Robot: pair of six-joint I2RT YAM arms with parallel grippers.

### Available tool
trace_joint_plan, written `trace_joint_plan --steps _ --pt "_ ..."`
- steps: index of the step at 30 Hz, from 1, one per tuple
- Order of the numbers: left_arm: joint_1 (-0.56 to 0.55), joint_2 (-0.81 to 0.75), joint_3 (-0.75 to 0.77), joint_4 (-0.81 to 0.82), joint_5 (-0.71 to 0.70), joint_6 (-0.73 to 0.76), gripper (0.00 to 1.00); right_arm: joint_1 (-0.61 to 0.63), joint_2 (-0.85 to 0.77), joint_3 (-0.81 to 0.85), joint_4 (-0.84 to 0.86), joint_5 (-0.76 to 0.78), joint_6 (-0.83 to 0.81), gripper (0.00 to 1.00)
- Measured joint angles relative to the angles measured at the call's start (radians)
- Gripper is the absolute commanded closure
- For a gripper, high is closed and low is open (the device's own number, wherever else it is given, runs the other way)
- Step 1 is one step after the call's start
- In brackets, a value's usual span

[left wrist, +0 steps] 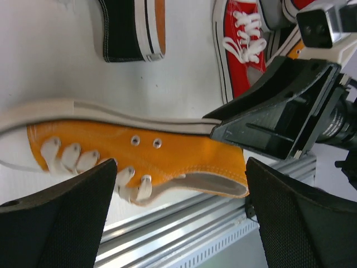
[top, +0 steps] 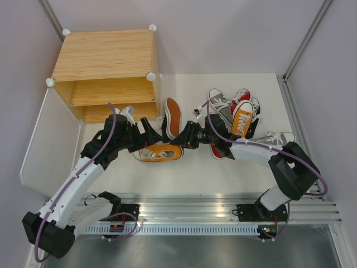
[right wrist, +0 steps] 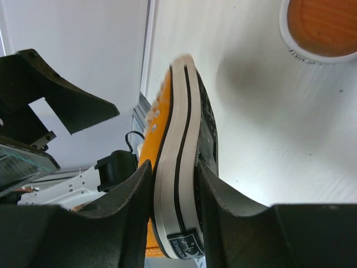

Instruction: Place and organize the shoes in the shoe cabinet

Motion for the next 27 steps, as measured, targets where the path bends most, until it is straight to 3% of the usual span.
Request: trace_joint_plan --steps 7,15,18,22,25,27 --pt "0.000 -0.108 -0.006 -0.035 -0.150 -0.024 0.00 0.087 0.119 0.068 0.031 0.008 0.012 0.99" --pt "0.000 -0.166 -0.096 -0.121 -0.189 -0.099 0.00 0.117 0.169 0.073 0.034 0.078 0.016 0.99" --pt "0.000 -0.188 -0.127 -0.161 -0.189 -0.130 0.00 0.117 0.169 0.074 -0.040 0.097 -0.022 0.84" --pt "0.000 -0.214 -0.151 -0.198 -0.187 -0.164 0.00 0.120 0.165 0.090 -0.201 0.113 -0.116 0.55" --pt "0.000 -0.219 -0.174 -0.210 -0.172 -0.190 0.00 0.134 0.165 0.105 -0.329 0.133 -0.203 0.40" --pt "0.000 -0.215 -0.198 -0.214 -0.166 -0.209 0.00 0.143 0.165 0.111 -0.414 0.145 -0.257 0.35"
